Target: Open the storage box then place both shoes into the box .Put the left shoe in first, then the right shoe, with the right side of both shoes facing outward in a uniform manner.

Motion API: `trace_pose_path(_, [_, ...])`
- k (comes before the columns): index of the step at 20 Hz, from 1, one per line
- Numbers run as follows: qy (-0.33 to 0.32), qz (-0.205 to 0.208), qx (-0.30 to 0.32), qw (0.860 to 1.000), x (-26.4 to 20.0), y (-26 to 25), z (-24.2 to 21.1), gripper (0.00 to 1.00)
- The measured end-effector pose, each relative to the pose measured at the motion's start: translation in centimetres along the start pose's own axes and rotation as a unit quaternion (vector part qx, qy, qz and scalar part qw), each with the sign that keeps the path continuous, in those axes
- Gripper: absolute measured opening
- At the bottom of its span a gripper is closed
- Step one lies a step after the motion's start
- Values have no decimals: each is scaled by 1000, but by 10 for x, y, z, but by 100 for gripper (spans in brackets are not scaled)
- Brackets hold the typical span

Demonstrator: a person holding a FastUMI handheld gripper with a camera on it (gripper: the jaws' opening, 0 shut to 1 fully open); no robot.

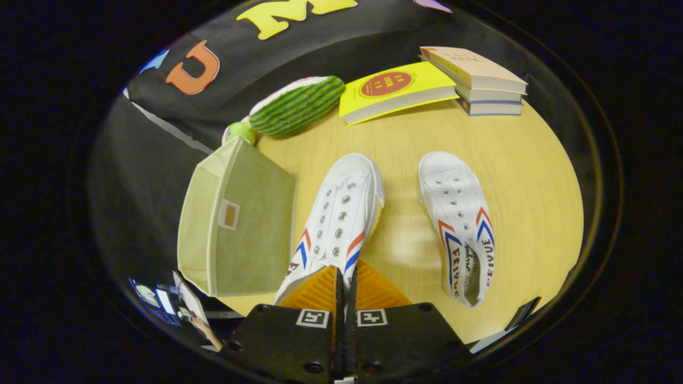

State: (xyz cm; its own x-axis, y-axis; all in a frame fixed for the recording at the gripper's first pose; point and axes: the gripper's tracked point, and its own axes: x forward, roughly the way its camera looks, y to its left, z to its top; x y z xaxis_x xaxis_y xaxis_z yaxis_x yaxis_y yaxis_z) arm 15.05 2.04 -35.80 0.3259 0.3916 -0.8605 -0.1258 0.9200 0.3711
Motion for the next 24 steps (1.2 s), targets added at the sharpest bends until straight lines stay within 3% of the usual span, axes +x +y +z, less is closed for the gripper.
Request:
trace_pose_path(5, [-52, 10, -31, 998, -55, 51, 30, 5])
trace_pose_path(11, [-94, 72, -34, 992, -74, 140, 44, 5])
trace_pose_path(19, [-133, 116, -63, 982, -22, 239, 28, 5])
trace_pose_path(24, [-133, 98, -68, 984, 24, 277, 13, 5])
